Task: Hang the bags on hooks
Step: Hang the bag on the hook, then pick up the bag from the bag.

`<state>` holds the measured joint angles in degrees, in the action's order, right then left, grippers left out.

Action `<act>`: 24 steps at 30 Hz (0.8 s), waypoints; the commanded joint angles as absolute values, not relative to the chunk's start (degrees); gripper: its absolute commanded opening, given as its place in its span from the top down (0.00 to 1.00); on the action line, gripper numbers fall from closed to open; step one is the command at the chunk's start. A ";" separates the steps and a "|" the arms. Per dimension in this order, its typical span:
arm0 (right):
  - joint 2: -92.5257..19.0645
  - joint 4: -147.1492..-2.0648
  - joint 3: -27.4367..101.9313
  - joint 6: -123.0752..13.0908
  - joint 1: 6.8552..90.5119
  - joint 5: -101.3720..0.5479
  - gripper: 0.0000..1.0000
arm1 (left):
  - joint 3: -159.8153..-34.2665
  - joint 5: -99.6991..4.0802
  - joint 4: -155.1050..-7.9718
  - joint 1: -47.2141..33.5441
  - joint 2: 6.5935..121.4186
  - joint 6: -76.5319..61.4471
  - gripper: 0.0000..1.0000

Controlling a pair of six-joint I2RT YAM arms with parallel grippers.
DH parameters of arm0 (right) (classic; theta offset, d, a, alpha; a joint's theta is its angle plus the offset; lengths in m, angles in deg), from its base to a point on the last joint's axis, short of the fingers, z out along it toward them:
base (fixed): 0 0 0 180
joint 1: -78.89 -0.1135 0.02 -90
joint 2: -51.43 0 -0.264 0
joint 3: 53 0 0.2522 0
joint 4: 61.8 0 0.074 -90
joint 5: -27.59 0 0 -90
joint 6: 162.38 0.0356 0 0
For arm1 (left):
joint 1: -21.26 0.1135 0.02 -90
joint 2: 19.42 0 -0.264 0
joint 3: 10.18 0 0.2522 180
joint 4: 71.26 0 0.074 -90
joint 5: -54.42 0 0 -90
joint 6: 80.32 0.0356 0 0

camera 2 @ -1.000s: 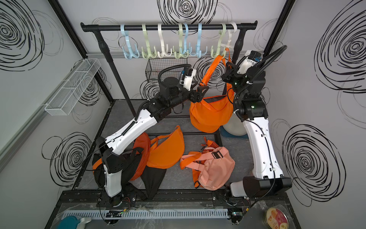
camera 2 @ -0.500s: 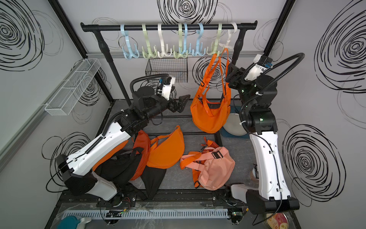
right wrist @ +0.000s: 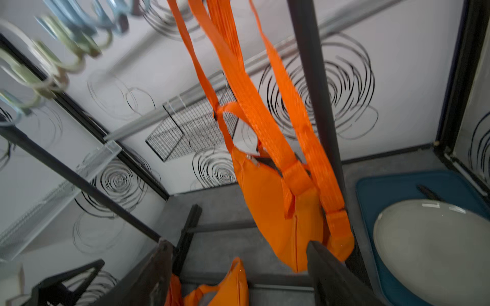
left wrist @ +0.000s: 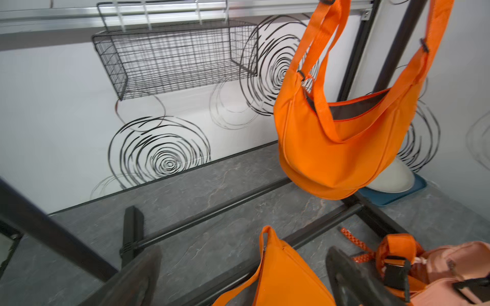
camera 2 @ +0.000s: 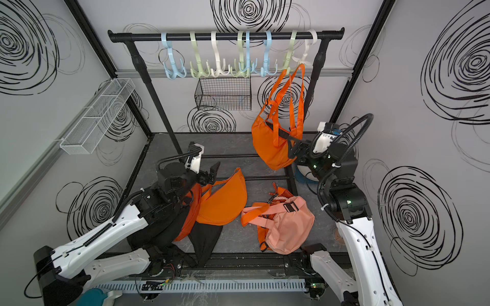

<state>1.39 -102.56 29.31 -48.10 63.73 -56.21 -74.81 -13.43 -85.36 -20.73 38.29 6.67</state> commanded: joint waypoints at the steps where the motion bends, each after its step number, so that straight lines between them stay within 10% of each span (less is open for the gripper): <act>1: 2.63 -114.53 21.42 -48.20 58.82 -59.29 0.16 | -71.59 -6.08 -74.46 -20.97 34.86 6.83 0.01; 14: -2.21 -98.03 -2.98 -34.47 47.05 -58.47 0.27 | -70.47 -8.26 -74.25 -20.63 34.62 5.23 0.01; 24: 3.82 -120.16 5.10 -36.06 49.69 -76.76 0.23 | -70.52 -7.04 -74.40 -22.91 34.85 7.06 0.01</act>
<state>2.05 -112.53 2.21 -36.04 49.19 -70.75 -70.70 -8.05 -77.29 -22.75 35.10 6.28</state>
